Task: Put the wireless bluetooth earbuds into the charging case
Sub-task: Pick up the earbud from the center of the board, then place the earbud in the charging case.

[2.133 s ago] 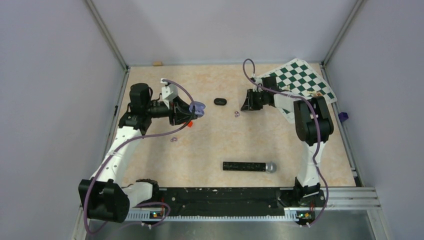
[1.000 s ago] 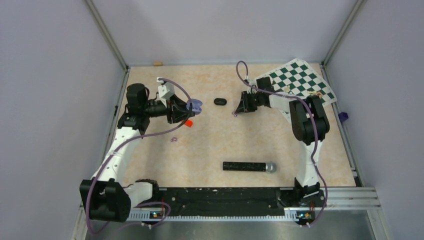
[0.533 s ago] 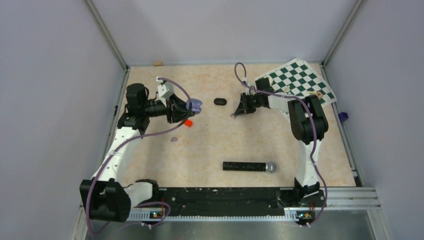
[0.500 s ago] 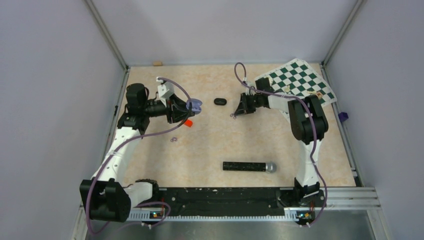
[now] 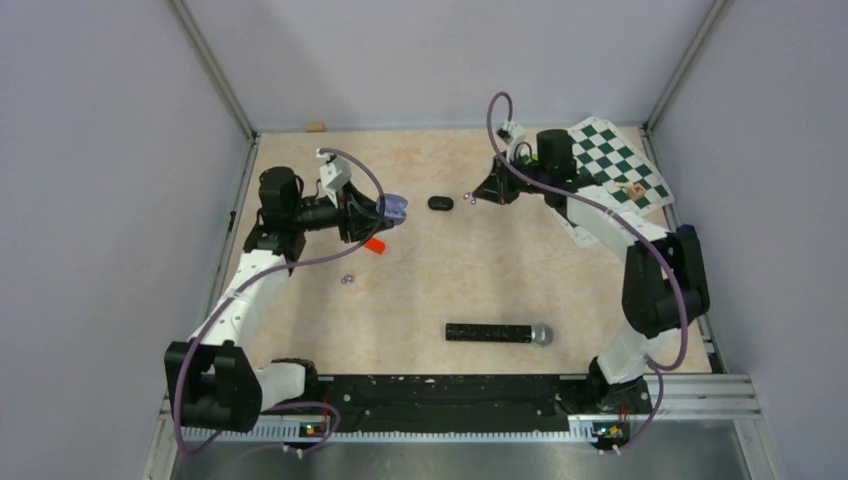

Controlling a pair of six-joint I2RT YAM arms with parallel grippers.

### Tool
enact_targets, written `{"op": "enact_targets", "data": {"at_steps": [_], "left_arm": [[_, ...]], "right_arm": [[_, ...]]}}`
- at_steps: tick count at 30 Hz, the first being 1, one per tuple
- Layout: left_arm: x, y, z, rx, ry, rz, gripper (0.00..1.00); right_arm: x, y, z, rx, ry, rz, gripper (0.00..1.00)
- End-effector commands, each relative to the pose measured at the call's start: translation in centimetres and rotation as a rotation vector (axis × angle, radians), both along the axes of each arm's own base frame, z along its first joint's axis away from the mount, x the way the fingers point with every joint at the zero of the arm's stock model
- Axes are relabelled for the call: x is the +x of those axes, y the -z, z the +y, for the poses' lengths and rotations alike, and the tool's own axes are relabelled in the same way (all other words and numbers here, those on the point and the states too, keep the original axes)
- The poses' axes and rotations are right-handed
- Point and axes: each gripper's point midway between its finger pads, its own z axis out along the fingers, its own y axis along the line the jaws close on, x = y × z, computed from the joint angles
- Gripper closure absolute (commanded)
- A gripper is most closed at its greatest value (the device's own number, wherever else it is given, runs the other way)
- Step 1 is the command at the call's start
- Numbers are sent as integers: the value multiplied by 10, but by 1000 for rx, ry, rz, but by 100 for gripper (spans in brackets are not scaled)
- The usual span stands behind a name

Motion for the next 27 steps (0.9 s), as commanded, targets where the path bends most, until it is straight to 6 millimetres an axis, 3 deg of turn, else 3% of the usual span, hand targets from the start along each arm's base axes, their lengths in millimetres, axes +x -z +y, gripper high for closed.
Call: {"op": "enact_targets", "data": {"at_steps": [1,11,14,19,27], "left_arm": [[10,-4,-10,-13,-2,-13,100],[22,-22,-47,63,155,-40,100],[15,-23,-65,29,218,-40,100],[-15,-10,-92,-25,339,-42,100],[-36,-5,-96,-33,391,-73,100]], "right_arm": [[-8,-75,0,31,-31,-305,95],[-49,-202,-16,102,-1,-720,96],[-69,-223,-14,131,-24,-768,96],[-96,-220,-5,185,-82,-750,96],[-138,-209,11,251,-277,-724,96]]}}
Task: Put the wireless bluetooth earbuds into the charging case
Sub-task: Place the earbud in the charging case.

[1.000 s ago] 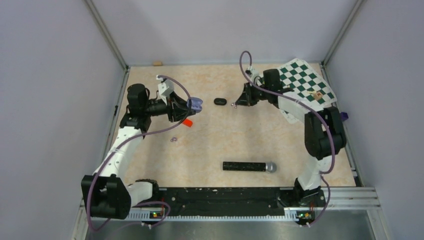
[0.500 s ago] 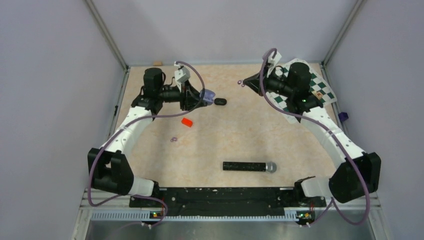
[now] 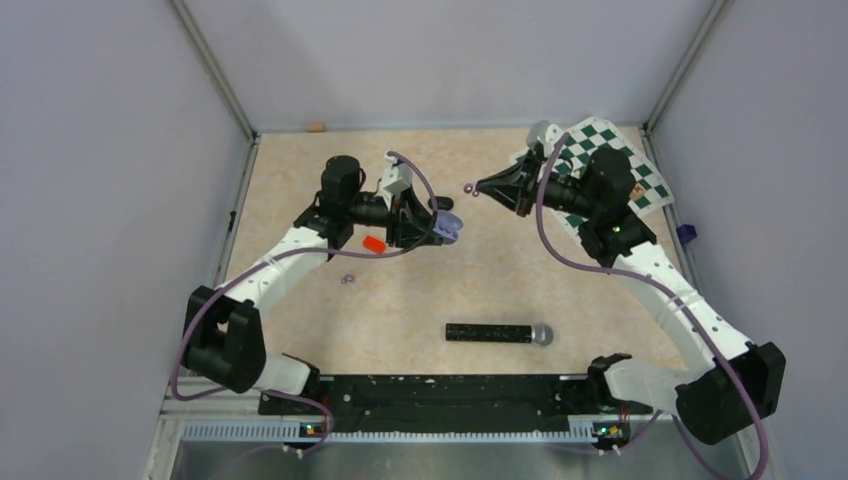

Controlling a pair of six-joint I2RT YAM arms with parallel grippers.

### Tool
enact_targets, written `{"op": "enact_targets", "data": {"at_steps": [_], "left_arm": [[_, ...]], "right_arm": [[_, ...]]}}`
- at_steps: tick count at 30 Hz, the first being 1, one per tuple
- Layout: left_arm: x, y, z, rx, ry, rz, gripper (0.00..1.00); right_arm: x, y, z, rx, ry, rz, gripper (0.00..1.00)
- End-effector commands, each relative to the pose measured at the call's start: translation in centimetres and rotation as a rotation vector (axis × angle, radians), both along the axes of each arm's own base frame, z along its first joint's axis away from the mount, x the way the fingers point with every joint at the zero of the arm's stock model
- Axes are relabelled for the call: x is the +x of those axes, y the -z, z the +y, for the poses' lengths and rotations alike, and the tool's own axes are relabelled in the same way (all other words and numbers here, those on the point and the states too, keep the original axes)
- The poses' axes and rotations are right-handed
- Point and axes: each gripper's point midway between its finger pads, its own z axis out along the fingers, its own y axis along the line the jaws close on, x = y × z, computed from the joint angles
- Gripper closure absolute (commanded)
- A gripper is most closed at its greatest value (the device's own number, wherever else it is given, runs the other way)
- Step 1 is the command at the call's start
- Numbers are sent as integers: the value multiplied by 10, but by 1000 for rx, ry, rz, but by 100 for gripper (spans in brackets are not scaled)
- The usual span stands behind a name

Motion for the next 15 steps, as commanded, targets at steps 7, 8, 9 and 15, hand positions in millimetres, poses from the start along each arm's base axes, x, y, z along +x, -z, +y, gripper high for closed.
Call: {"op": "enact_targets", "data": {"at_steps": [7,8,9,15], "left_arm": [[-18,-12,6,-60,49,-191,100],[-18,-11,6,-59,56,-196,100],[-19,-10,6,-57,59,-202,100],[-22,-2,4,-37,69,-227,100]], "right_arm": [[-47,-2,11,-20,-226,-105,95],[-49,-3,10,-19,-231,-110,95],[-50,-3,11,-17,-235,-112,95],[-58,4,17,-23,-284,-97,95]]}}
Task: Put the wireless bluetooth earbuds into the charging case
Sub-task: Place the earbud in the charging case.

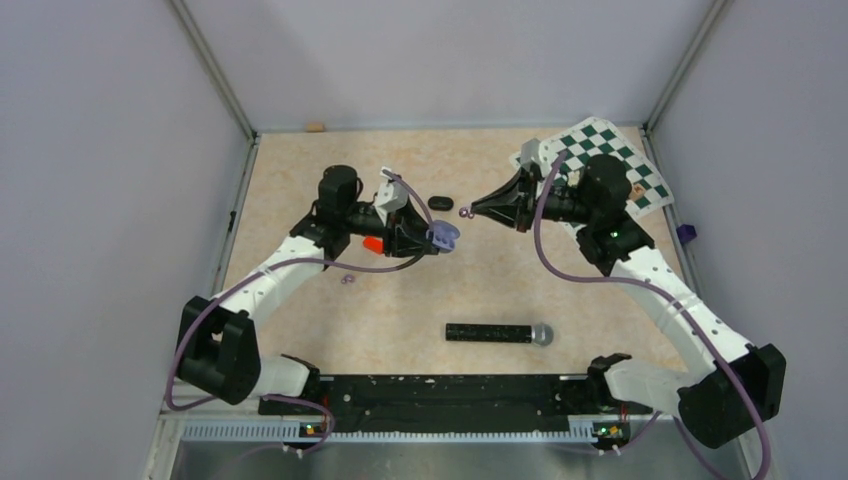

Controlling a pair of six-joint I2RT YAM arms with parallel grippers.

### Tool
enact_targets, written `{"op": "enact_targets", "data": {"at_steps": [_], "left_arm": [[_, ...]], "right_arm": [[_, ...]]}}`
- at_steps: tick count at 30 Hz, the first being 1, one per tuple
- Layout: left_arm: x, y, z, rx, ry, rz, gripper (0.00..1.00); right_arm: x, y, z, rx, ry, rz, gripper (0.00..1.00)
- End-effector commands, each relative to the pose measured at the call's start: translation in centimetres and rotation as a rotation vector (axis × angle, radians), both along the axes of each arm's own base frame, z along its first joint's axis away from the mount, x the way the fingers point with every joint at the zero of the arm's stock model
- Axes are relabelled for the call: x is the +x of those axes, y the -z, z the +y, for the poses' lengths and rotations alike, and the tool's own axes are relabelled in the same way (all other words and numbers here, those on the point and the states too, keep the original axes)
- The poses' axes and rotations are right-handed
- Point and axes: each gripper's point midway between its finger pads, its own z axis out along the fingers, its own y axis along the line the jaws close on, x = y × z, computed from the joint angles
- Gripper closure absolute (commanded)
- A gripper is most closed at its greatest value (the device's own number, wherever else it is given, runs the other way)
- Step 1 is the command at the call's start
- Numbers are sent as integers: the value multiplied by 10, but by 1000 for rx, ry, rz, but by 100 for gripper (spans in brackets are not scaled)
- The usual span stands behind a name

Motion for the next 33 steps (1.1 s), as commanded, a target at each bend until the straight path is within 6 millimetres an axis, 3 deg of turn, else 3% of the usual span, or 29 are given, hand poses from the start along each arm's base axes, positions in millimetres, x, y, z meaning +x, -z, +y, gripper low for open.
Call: {"op": "enact_targets", "data": {"at_steps": [1,13,33], "left_arm": [[-8,-9,-2,-16,35,-95,100],[-8,-3,-6,-8,54,-66,100],[-8,1,-7,-9,58,-38,100]], "right_arm": [[-20,-10,8,13,-86,-66,95],[-25,31,40,-94,-141,-41,95],[-14,39,49,-94,-68,-56,95]]}}
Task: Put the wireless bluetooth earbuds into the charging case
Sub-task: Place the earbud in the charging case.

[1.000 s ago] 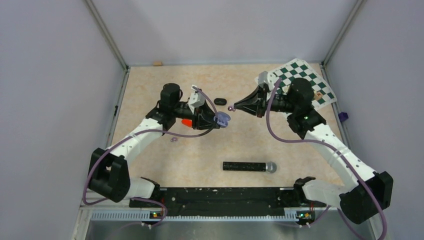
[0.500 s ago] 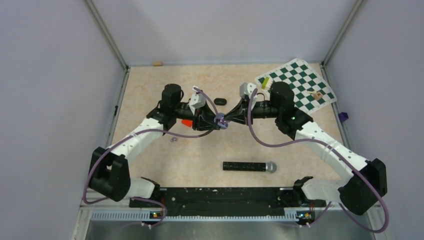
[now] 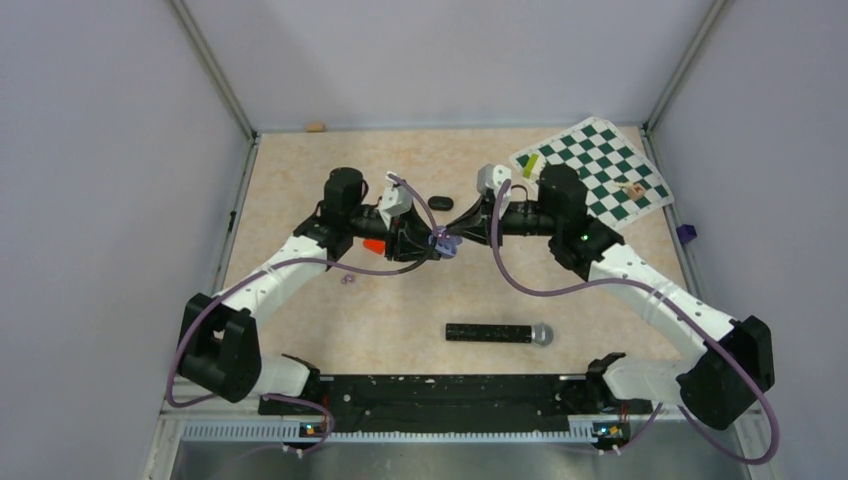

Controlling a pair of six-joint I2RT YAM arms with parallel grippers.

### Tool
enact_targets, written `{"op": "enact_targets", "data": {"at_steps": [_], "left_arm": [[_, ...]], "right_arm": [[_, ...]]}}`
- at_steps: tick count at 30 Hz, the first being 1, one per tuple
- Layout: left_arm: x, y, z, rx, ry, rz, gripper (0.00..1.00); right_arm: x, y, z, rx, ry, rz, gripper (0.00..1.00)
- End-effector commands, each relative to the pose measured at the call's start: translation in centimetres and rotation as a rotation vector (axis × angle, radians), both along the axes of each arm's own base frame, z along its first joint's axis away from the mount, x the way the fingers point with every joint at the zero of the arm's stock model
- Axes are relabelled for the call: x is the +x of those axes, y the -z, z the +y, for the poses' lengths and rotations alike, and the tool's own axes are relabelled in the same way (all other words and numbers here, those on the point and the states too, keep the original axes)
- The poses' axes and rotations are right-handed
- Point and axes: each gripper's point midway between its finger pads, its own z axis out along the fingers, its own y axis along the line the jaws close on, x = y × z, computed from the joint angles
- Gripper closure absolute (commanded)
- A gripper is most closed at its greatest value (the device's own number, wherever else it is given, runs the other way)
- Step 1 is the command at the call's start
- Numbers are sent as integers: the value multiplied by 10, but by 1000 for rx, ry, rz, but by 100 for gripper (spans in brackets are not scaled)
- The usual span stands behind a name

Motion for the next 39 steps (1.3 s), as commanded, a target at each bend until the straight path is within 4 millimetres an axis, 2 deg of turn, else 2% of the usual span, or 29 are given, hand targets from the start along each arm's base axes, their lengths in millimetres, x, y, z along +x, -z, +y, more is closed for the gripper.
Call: {"op": "enact_targets", "data": {"at_steps": [1,39], "left_arm": [[-1,-10,-4,-31,30,-45,100],[5,-18,-3,-42,-18,-50,100]], "right_arm": [[2,-9,6,36,2,-37,95],[7,5,15,33,26,14,97]]}}
